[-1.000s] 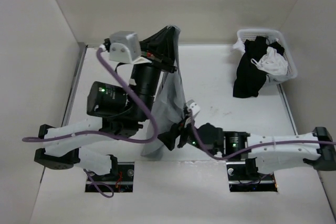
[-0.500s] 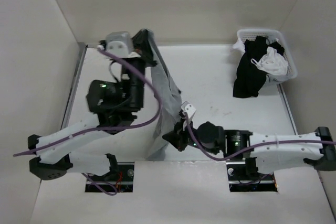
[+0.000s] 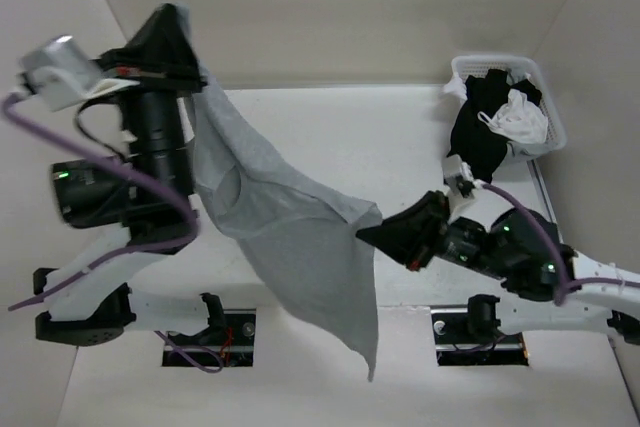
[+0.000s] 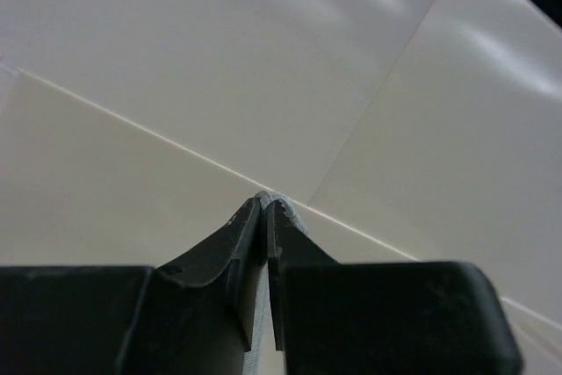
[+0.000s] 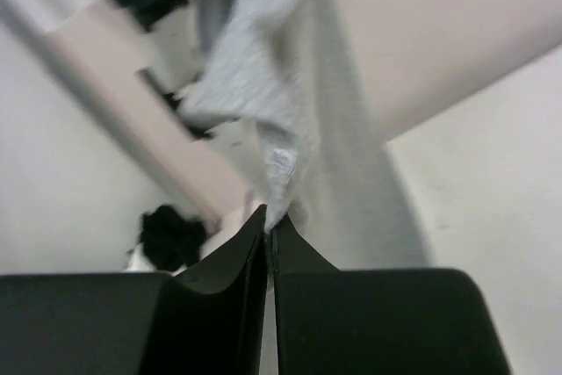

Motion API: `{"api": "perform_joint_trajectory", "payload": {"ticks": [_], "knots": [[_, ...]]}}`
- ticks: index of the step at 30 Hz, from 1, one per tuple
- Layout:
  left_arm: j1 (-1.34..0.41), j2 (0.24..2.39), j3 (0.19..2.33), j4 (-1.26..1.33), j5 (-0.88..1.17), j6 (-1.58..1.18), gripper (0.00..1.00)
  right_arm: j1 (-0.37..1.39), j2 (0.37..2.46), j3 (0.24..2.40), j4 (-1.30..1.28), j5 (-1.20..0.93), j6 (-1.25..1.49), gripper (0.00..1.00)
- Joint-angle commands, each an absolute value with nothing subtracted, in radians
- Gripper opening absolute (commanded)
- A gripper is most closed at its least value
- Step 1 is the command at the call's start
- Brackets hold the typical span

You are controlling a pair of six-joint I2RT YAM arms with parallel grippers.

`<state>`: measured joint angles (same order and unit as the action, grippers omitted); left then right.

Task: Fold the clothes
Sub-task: Flatten the tank top out

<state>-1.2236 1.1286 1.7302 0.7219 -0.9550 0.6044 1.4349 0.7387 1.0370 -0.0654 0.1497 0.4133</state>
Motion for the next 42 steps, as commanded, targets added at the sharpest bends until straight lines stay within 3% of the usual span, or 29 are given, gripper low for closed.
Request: {"api": "perform_joint_trajectory", "payload": {"ticks": [1, 8, 13, 15, 17, 19, 21, 26, 28, 32, 34, 36, 39, 42], "knots": [[-1.141, 1.285, 1.654, 0.661, -0.911, 0.611, 0.06, 1.247, 0.83, 0.919, -0.017, 0.089, 0.472, 0.07], [-0.768, 1.494, 1.453, 0.496, -0.737, 0.163, 0.08, 0.782, 1.214, 0.768, 0.259, -0.075, 0.598, 0.06], [-0.561, 1.917, 1.881, 0.191, -0.513, -0.055, 0.11, 0.54, 1.547, 0.977, 0.293, -0.126, 0.624, 0.04], [-0.519, 2.104, 2.136, 0.086, -0.48, -0.067, 0.2, 0.475, 1.67, 1.098, 0.278, -0.15, 0.644, 0.05], [-0.484, 2.25, 2.351, -0.026, -0.476, -0.086, 0.37, 0.418, 1.808, 1.254, 0.227, -0.156, 0.655, 0.09], [-0.455, 2.296, 2.417, -0.093, -0.463, -0.116, 0.56, 0.39, 1.893, 1.368, 0.166, -0.144, 0.664, 0.23], [-0.429, 2.238, 2.305, -0.1, -0.456, -0.155, 0.61, 0.387, 1.916, 1.405, 0.143, -0.12, 0.661, 0.43], [-0.407, 1.911, 1.7, 0.046, -0.472, -0.289, 0.53, 0.404, 1.809, 1.261, 0.152, -0.037, 0.66, 0.51], [-0.416, 1.771, 1.463, 0.08, -0.463, -0.369, 0.43, 0.436, 1.743, 1.172, 0.158, 0.001, 0.667, 0.41], [-0.468, 1.574, 1.124, 0.037, -0.413, -0.443, 0.15, 0.527, 1.561, 0.956, 0.175, 0.15, 0.652, 0.06], [-0.516, 1.485, 0.989, -0.02, -0.451, -0.5, 0.12, 0.547, 1.45, 0.855, 0.163, 0.233, 0.637, 0.04], [-0.553, 1.413, 0.884, -0.09, -0.462, -0.587, 0.12, 0.554, 1.347, 0.767, 0.149, 0.276, 0.632, 0.1], [-0.562, 1.295, 0.735, -0.191, -0.443, -0.727, 0.16, 0.582, 1.231, 0.651, 0.15, 0.276, 0.644, 0.35], [-0.545, 1.166, 0.589, -0.287, -0.381, -0.863, 0.25, 0.631, 1.164, 0.569, 0.143, 0.247, 0.647, 0.35]]}}
